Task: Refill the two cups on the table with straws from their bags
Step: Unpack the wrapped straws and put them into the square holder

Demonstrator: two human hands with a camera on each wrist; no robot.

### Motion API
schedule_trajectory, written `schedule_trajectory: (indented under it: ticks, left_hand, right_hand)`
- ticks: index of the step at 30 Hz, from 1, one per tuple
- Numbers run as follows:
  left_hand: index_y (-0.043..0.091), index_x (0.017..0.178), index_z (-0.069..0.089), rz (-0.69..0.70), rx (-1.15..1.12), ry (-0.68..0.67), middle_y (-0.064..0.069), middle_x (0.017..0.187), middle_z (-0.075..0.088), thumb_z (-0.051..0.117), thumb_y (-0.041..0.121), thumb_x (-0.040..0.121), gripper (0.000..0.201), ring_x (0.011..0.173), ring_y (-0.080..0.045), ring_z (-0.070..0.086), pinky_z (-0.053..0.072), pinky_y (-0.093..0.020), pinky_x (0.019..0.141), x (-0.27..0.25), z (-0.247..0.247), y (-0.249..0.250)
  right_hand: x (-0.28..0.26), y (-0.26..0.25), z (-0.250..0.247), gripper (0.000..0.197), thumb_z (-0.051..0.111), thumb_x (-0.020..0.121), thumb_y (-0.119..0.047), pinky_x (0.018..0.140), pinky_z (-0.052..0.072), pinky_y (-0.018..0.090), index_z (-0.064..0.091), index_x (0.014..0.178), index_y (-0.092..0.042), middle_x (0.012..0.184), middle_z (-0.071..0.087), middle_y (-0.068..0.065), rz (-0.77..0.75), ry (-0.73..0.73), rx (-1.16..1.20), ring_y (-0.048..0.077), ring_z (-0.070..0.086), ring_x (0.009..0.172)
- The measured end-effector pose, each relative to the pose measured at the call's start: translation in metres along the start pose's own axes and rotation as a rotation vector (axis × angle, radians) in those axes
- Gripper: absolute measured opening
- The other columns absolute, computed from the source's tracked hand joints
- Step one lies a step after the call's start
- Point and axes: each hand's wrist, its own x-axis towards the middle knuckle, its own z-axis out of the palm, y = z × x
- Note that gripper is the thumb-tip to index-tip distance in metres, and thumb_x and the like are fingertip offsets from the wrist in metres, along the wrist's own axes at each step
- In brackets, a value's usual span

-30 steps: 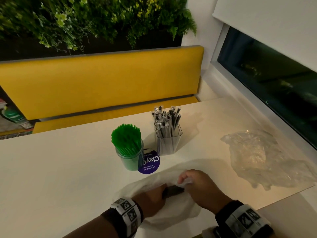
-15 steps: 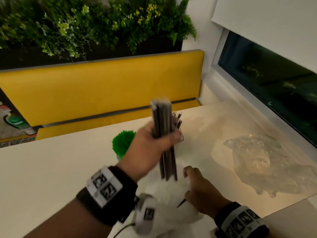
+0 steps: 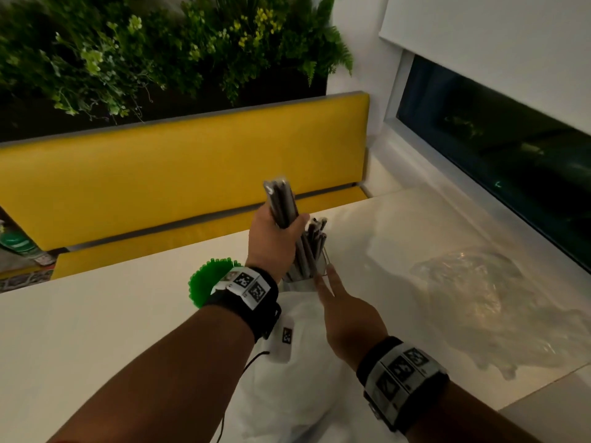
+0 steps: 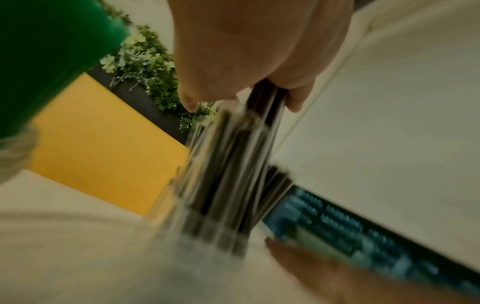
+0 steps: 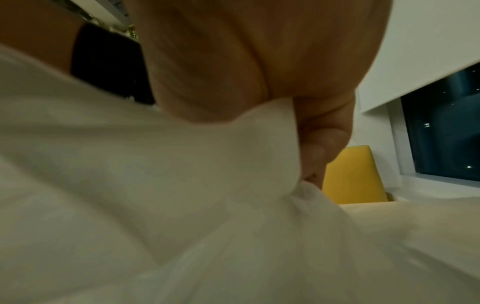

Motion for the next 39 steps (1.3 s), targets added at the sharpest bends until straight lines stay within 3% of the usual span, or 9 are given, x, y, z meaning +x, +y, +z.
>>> schedule_trajectory:
  ticks: [3, 6, 8, 10, 13, 16, 21, 34, 39]
  left_hand:
    - [0.054, 0.086, 0.057, -0.033, 0.190, -0.161, -0.001, 0.102, 0.065, 0.077, 0.057, 0.063, 0.031, 0.097, -0.026, 0.065, 0.056, -0.050, 0.087, -0.001, 0.002, -0.028]
    - [0.054, 0.117, 0.053, -0.038, 0.213, -0.321, 0.002, 0.135, 0.048, 0.091, 0.045, 0.059, 0.069, 0.127, -0.018, 0.047, 0.043, -0.047, 0.109, -0.002, -0.011, -0.015]
    - [0.038, 0.152, 0.025, -0.048, 0.241, -0.396, 0.006, 0.158, 0.022, 0.091, 0.047, 0.060, 0.114, 0.142, -0.012, 0.024, 0.030, -0.042, 0.116, -0.003, -0.025, 0.002]
    - [0.039, 0.157, 0.001, -0.009, 0.175, -0.370, 0.012, 0.165, 0.005, 0.086, 0.053, 0.061, 0.129, 0.147, -0.009, 0.012, 0.026, -0.038, 0.114, -0.002, -0.039, 0.028]
    - [0.029, 0.158, 0.008, 0.289, 0.232, -0.195, 0.007, 0.165, 0.010, 0.074, 0.058, 0.080, 0.105, 0.149, -0.010, 0.012, 0.023, -0.036, 0.116, 0.000, -0.040, 0.059]
    - [0.019, 0.155, 0.025, 0.596, 0.616, -0.090, -0.007, 0.163, 0.022, 0.045, 0.063, 0.094, 0.078, 0.151, -0.026, 0.017, 0.019, -0.053, 0.120, 0.004, -0.014, 0.062]
    - [0.015, 0.156, 0.018, 0.510, 1.244, -0.597, -0.007, 0.165, 0.017, 0.030, 0.049, 0.103, 0.064, 0.151, -0.027, 0.015, 0.012, -0.048, 0.122, 0.001, 0.028, -0.009]
    - [0.033, 0.150, 0.028, 0.456, 1.167, -0.559, -0.002, 0.163, 0.019, 0.046, 0.052, 0.095, 0.061, 0.147, -0.029, 0.024, 0.020, -0.063, 0.114, -0.003, 0.009, 0.013]
    - [0.021, 0.098, 0.062, 0.700, 0.732, -0.374, -0.001, 0.096, 0.061, 0.050, 0.033, 0.094, 0.018, 0.085, -0.020, 0.058, 0.050, -0.038, 0.075, -0.074, -0.026, 0.050]
  right_hand:
    - [0.001, -0.001, -0.001, 0.085, 0.040, 0.089, 0.004, 0.051, 0.040, 0.029, -0.001, 0.157, -0.026, 0.162, -0.024, 0.001, -0.002, -0.017, 0.005, 0.021, 0.049, 0.065]
    - [0.002, 0.000, 0.001, 0.082, 0.039, 0.091, 0.001, 0.047, 0.032, 0.026, -0.002, 0.157, -0.026, 0.163, -0.023, 0.002, -0.005, -0.015, 0.009, 0.018, 0.043, 0.058]
    - [0.002, 0.000, 0.002, 0.081, 0.039, 0.092, -0.001, 0.056, 0.040, 0.029, -0.002, 0.157, -0.025, 0.163, -0.023, 0.003, -0.005, -0.013, 0.011, 0.020, 0.047, 0.063]
    - [0.003, 0.000, 0.004, 0.080, 0.040, 0.093, -0.003, 0.059, 0.043, 0.030, -0.002, 0.157, -0.026, 0.163, -0.022, 0.003, -0.010, -0.007, 0.012, 0.020, 0.049, 0.066]
    - [0.005, -0.001, 0.005, 0.081, 0.039, 0.092, -0.003, 0.056, 0.041, 0.028, -0.002, 0.157, -0.027, 0.163, -0.021, 0.002, -0.001, 0.002, 0.022, 0.019, 0.049, 0.066]
    - [0.007, -0.002, 0.007, 0.086, 0.041, 0.089, 0.002, 0.043, 0.027, 0.023, -0.005, 0.157, -0.026, 0.162, -0.022, 0.003, 0.007, 0.007, 0.017, 0.017, 0.042, 0.056]
    - [0.004, 0.002, 0.016, 0.089, 0.048, 0.082, 0.004, 0.041, 0.022, 0.020, 0.008, 0.157, -0.022, 0.165, -0.005, 0.009, -0.047, 0.161, -0.042, 0.012, 0.029, 0.041]
    - [0.004, 0.006, 0.006, 0.096, 0.046, 0.082, 0.004, 0.045, 0.033, 0.024, -0.002, 0.156, -0.034, 0.161, -0.021, -0.007, -0.038, 0.059, 0.064, 0.017, 0.046, 0.052]
    - [-0.008, 0.018, 0.009, 0.097, 0.049, 0.084, -0.003, 0.045, 0.038, 0.019, -0.007, 0.153, -0.041, 0.162, -0.023, 0.000, -0.041, 0.068, 0.230, 0.011, 0.052, 0.051]
